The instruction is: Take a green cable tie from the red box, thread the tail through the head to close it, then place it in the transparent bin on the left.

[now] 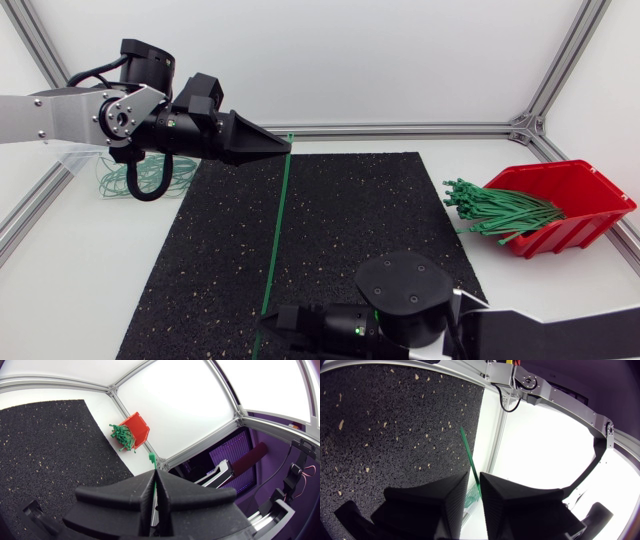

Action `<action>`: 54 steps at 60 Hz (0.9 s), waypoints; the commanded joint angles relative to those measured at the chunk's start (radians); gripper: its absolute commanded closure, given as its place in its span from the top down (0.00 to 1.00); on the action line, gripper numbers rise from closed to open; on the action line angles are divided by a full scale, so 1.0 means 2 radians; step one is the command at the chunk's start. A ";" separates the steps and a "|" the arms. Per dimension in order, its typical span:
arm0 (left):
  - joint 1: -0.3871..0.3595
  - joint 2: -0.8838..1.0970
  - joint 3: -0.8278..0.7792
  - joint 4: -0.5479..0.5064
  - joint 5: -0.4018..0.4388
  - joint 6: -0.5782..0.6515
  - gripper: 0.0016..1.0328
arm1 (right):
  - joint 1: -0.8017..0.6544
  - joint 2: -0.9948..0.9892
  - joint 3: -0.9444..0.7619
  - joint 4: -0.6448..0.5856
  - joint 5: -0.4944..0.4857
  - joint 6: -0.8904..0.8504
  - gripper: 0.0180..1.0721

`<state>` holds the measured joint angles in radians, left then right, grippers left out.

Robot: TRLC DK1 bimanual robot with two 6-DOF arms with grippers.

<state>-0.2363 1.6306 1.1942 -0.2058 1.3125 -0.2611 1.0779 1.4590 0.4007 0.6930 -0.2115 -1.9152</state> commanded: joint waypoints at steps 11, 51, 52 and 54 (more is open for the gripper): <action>-0.005 0.004 0.002 -0.006 0.006 0.006 0.04 | 0.002 -0.007 -0.019 0.009 0.005 0.000 0.18; -0.005 -0.012 -0.012 -0.006 0.003 0.011 0.04 | 0.009 -0.009 -0.009 0.039 0.004 0.127 0.05; -0.005 -0.012 -0.013 -0.006 0.003 0.012 0.04 | 0.008 -0.010 -0.008 0.039 0.003 0.135 0.05; -0.005 -0.014 -0.014 -0.006 0.002 0.013 0.04 | 0.007 -0.013 -0.009 0.039 0.001 0.150 0.05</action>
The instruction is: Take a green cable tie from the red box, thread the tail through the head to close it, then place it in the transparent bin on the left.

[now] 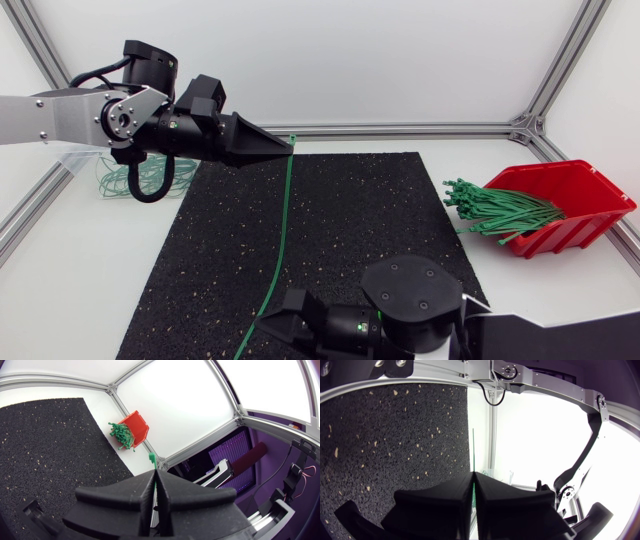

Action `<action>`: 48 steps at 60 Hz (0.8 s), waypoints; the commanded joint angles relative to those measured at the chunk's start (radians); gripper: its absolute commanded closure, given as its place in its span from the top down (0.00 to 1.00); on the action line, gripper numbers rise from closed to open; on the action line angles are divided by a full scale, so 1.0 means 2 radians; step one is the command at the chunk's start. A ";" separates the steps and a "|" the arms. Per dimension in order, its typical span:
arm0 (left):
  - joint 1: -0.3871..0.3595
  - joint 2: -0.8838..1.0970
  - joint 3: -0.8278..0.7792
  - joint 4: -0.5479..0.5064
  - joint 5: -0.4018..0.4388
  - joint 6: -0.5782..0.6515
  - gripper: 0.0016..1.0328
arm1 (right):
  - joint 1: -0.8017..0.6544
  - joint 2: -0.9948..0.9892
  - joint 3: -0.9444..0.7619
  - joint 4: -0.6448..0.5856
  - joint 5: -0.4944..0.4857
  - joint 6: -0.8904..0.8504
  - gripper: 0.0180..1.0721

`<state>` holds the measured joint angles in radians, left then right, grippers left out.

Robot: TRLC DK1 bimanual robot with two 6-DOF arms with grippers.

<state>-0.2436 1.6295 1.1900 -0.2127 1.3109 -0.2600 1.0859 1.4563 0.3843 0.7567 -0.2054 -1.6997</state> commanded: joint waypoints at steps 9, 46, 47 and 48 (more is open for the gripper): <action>0.001 -0.022 -0.021 -0.003 0.000 0.021 0.04 | -0.005 -0.039 0.008 0.003 -0.019 0.153 0.05; 0.006 -0.052 -0.035 -0.012 0.000 0.021 0.04 | -0.028 -0.105 -0.012 0.014 -0.068 0.396 0.05; 0.006 -0.053 -0.035 -0.012 0.000 0.021 0.04 | -0.030 -0.112 -0.006 -0.006 -0.064 0.413 0.05; 0.006 -0.053 -0.036 -0.013 0.000 0.021 0.04 | -0.032 -0.120 0.003 -0.031 -0.058 0.430 0.05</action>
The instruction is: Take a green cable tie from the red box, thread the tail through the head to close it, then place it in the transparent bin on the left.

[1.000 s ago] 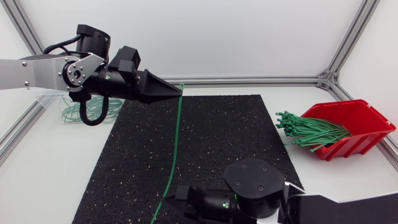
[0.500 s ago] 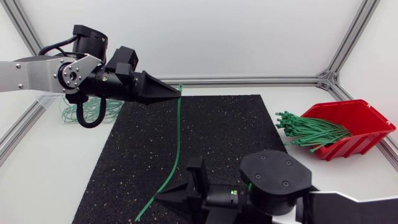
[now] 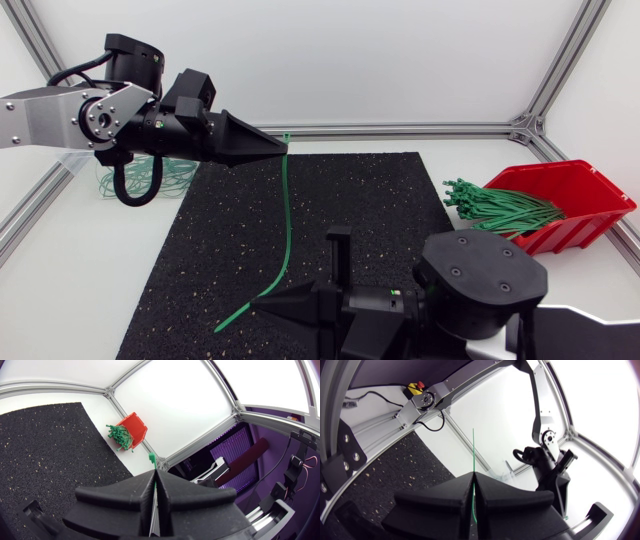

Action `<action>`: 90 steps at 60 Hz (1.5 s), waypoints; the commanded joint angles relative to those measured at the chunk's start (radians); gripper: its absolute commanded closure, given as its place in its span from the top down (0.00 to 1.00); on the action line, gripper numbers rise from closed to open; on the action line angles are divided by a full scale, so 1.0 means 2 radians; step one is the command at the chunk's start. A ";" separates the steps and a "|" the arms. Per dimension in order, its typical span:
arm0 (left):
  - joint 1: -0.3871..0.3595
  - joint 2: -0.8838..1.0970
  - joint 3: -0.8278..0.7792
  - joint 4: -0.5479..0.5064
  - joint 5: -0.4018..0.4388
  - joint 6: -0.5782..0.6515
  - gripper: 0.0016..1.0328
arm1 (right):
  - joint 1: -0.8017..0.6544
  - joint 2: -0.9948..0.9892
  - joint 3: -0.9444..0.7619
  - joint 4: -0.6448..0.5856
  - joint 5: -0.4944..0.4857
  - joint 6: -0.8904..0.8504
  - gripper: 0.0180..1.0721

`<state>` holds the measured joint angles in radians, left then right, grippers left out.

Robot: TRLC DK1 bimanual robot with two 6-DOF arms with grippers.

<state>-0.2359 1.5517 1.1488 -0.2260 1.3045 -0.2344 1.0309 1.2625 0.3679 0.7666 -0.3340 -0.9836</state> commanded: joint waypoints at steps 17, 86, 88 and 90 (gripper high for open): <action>0.003 -0.038 -0.037 -0.006 0.002 0.009 0.04 | -0.018 -0.062 0.084 -0.180 -0.023 0.264 0.05; -0.035 -0.112 -0.100 0.023 -0.060 -0.007 0.04 | -0.143 -0.108 0.200 -0.363 -0.296 0.838 0.05; -0.035 -0.114 -0.103 0.031 -0.064 -0.014 0.04 | -0.152 -0.107 0.203 -0.363 -0.302 0.852 0.05; -0.037 -0.115 -0.107 0.044 -0.069 -0.023 0.04 | -0.161 -0.107 0.205 -0.360 -0.307 0.872 0.05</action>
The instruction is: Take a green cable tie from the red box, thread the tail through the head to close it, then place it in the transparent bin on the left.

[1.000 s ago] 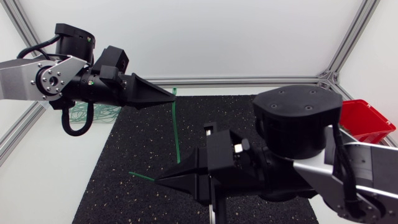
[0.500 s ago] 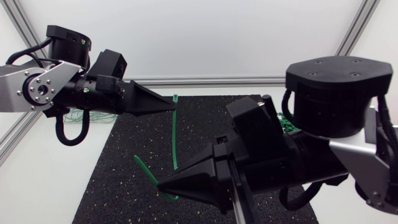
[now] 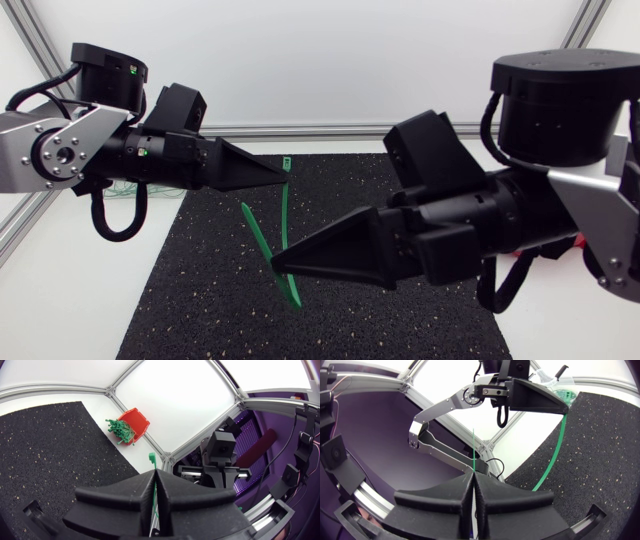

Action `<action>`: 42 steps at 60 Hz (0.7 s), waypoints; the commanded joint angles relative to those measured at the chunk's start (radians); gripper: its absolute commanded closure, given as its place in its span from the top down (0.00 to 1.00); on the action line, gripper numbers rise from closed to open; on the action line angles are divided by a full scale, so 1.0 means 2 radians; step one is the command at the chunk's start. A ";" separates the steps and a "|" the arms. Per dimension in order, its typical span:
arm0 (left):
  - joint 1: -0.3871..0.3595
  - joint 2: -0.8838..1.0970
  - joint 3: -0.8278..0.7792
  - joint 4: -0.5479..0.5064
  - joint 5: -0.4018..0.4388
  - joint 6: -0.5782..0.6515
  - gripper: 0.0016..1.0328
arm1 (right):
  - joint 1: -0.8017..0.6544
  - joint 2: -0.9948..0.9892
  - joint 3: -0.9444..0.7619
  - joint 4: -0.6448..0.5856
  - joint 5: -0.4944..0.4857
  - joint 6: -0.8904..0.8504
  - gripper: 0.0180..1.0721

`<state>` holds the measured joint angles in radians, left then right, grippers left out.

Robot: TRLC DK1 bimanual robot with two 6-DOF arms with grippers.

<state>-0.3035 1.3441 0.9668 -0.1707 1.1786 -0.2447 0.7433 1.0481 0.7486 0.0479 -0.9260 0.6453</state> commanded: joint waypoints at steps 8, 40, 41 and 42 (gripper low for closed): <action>-0.009 -0.023 -0.039 0.089 -0.019 -0.074 0.04 | -0.042 0.001 0.019 0.008 -0.019 0.141 0.05; -0.052 -0.102 -0.107 0.216 -0.124 -0.148 0.04 | -0.076 0.036 0.090 -0.030 -0.058 0.248 0.05; -0.053 -0.104 -0.108 0.218 -0.127 -0.148 0.04 | -0.076 0.037 0.093 -0.033 -0.059 0.248 0.05; -0.054 -0.105 -0.109 0.220 -0.127 -0.149 0.04 | -0.076 0.037 0.094 -0.037 -0.059 0.248 0.05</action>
<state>-0.3962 1.1679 0.7826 0.2386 0.9424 -0.5049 0.5907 1.1065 0.9047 -0.0013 -1.0290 1.1042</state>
